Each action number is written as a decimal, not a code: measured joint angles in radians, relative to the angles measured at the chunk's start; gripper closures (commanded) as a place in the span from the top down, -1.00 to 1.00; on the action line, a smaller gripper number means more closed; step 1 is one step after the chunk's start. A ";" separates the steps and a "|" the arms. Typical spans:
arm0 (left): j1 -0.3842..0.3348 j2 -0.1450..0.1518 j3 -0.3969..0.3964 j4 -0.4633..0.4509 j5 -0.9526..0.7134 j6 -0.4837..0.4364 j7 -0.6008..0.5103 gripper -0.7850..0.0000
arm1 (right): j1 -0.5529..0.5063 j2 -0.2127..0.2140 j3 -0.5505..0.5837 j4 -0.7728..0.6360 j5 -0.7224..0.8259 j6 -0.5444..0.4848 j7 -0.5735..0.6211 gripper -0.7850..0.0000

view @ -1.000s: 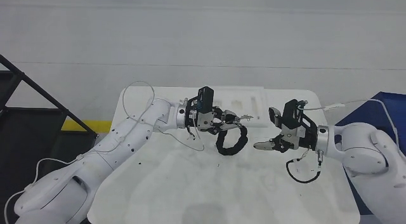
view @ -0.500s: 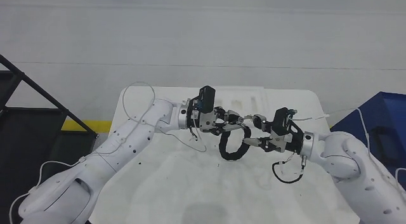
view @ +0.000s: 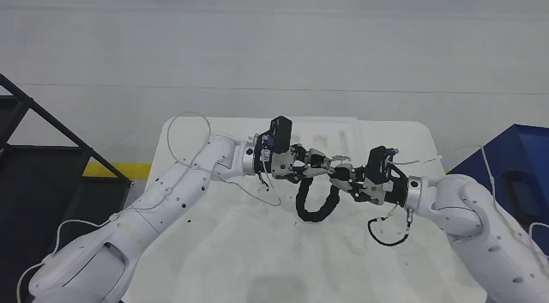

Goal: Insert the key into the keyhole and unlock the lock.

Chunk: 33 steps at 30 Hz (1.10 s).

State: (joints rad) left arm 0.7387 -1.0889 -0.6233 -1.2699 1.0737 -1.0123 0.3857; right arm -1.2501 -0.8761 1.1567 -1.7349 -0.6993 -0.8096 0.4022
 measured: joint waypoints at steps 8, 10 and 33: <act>0.015 0.017 -0.031 0.010 0.002 0.000 0.008 -1.00 | 0.003 0.018 0.035 -0.057 -0.078 0.002 0.185 -1.00; 0.019 0.027 -0.025 0.012 0.028 0.000 -0.020 -1.00 | 0.008 0.023 0.034 -0.075 -0.098 -0.019 0.240 -1.00; -0.137 0.154 0.450 -0.003 0.208 0.000 -0.032 -1.00 | 0.102 0.038 -0.039 -0.012 0.119 -0.130 0.396 1.00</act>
State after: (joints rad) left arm 0.6017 -0.9349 -0.1730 -1.2732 1.2815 -1.0123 0.3532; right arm -1.1479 -0.8378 1.1174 -1.7465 -0.5804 -0.9399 0.7980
